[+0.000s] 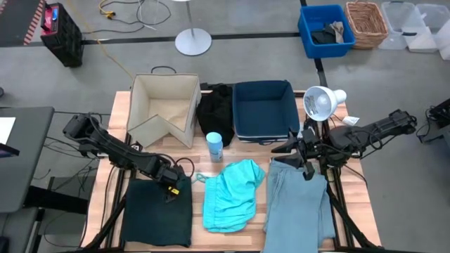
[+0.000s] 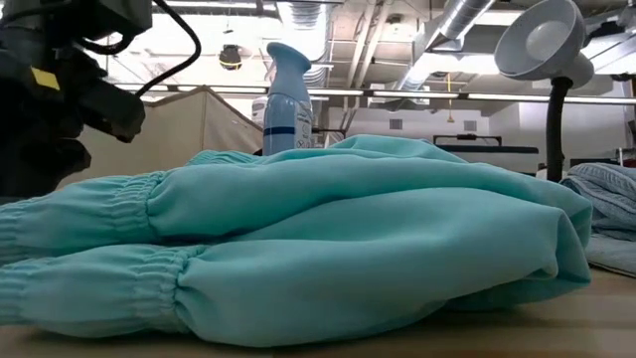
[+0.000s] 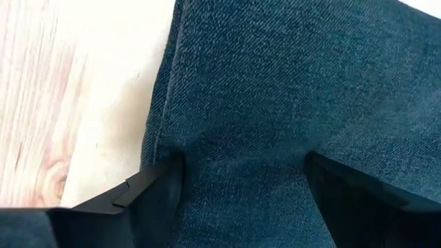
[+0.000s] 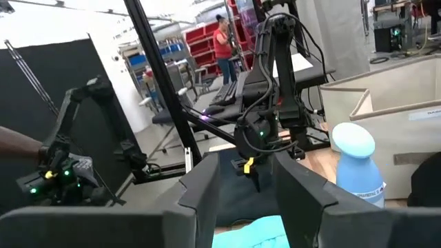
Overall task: Sort clothes
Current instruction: Put the black pants into the laundry organizer
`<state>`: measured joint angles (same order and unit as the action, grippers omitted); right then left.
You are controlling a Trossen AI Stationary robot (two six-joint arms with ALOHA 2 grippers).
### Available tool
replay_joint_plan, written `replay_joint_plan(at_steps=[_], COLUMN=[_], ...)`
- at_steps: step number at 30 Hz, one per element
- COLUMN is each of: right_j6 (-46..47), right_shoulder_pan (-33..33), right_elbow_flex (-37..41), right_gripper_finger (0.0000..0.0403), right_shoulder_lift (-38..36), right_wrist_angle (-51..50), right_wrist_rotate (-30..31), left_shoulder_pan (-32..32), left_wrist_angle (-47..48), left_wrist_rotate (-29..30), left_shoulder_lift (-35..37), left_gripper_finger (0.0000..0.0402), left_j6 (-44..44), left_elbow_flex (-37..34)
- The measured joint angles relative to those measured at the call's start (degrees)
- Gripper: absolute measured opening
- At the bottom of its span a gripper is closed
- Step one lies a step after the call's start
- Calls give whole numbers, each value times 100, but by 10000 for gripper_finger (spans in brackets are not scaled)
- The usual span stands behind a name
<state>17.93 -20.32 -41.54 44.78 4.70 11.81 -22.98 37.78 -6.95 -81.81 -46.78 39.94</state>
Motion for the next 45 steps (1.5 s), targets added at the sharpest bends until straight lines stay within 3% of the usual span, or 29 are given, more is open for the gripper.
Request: replay_joint_plan(at_steps=[7, 12, 19, 28, 37, 45], right_j6=[0, 0, -46, -173, -199, -199], right_shoulder_pan=[20, 20, 20, 20, 20, 20], right_elbow_flex=[-184, -238, -238, -236, -234, -234], right_gripper_finger=[155, 155, 154, 151, 150, 150], right_shoulder_lift=[214, 248, 247, 247, 247, 247], right_wrist_angle=[10, 13, 3, -1, 3, 7], right_wrist_rotate=[0, 1, 8, 52, 63, 72], left_shoulder_pan=[-4, -11, -22, -20, -36, -39], left_wrist_angle=[-150, -148, -223, -346, -403, 192], left_wrist_rotate=[143, 263, 267, 70, -153, -554], left_shoulder_lift=[1, -51, -58, -58, 102, 936], left_gripper_finger=[288, 252, 171, 37, 36, 35], left_j6=[168, 423, 586, 365, 776, 869], left_elbow_flex=[-157, -165, -175, -170, 183, 798])
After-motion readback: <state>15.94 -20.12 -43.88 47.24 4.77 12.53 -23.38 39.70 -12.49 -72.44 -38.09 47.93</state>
